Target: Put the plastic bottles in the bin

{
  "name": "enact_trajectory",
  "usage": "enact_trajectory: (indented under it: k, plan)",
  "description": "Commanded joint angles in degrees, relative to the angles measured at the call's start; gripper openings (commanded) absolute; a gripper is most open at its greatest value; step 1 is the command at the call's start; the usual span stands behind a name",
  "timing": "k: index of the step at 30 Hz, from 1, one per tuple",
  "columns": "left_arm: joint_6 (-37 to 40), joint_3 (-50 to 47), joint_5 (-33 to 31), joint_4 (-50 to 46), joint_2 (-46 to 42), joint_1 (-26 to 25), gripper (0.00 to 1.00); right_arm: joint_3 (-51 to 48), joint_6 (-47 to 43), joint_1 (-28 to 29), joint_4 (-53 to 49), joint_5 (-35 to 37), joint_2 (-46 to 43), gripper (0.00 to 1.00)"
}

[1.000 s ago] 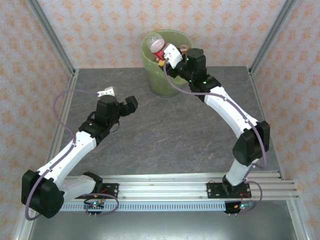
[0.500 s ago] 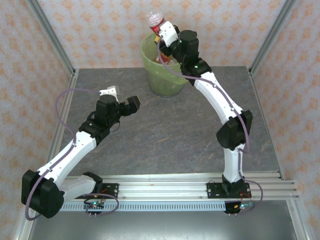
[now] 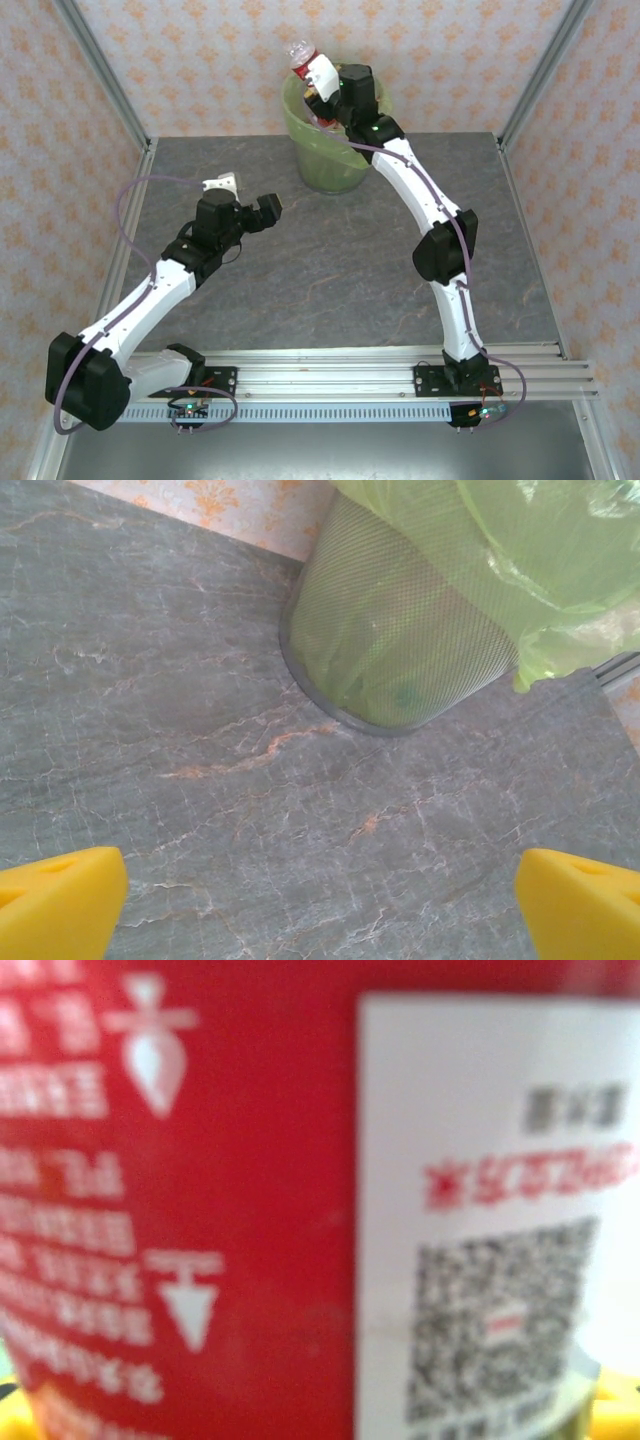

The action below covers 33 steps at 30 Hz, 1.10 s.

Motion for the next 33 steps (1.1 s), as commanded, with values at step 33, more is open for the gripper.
enact_trajectory:
  k: [33]
  plan:
    - [-1.41,-4.06,-15.73,-4.06,-8.76,0.34,1.00,-27.06,-1.13,0.49,4.98,8.07,-28.40,0.99]
